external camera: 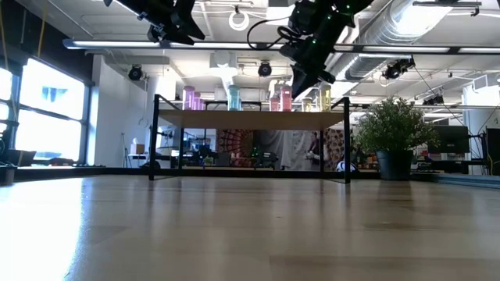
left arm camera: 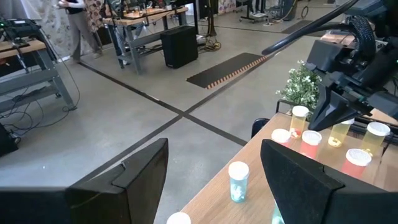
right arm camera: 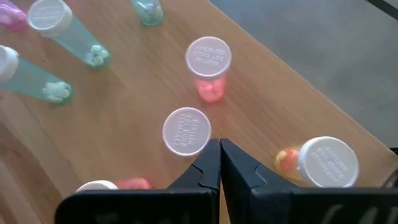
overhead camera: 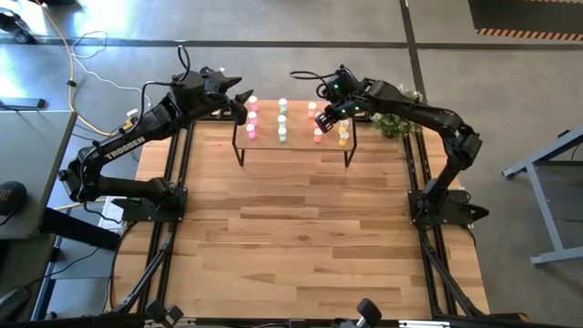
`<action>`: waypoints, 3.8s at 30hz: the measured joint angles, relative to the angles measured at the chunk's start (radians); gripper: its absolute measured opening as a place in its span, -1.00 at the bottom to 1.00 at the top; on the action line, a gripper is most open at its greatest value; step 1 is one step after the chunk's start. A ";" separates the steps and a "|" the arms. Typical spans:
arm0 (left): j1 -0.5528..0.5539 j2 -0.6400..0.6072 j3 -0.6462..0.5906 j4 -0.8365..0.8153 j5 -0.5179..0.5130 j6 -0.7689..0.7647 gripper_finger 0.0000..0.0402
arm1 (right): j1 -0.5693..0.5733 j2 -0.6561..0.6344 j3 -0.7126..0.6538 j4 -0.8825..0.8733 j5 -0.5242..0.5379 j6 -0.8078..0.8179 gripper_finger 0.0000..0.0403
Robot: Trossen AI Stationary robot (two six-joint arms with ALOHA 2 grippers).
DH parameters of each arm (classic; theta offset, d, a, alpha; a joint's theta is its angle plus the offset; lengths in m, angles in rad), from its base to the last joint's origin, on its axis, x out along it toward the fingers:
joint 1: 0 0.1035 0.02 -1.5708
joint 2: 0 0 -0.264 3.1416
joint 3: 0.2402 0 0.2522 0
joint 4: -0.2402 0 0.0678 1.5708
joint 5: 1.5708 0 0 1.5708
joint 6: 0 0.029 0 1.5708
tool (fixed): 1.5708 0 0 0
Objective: Pick and place medicine bottles onto shelf by color
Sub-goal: Adjust the pill bottles on the shelf
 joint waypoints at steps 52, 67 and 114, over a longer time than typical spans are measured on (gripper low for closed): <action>0.000 0.000 0.000 -0.029 0.002 0.000 0.22 | -0.068 -0.197 0.000 -0.148 0.098 -0.060 -1.00; 0.001 0.000 0.000 -0.029 0.000 0.000 0.22 | -0.159 -0.338 -0.226 -0.138 -0.062 -0.047 -1.00; 0.000 0.000 0.000 -0.029 -0.027 0.000 0.22 | -0.270 -0.204 -0.229 -0.165 -0.548 -0.759 -1.00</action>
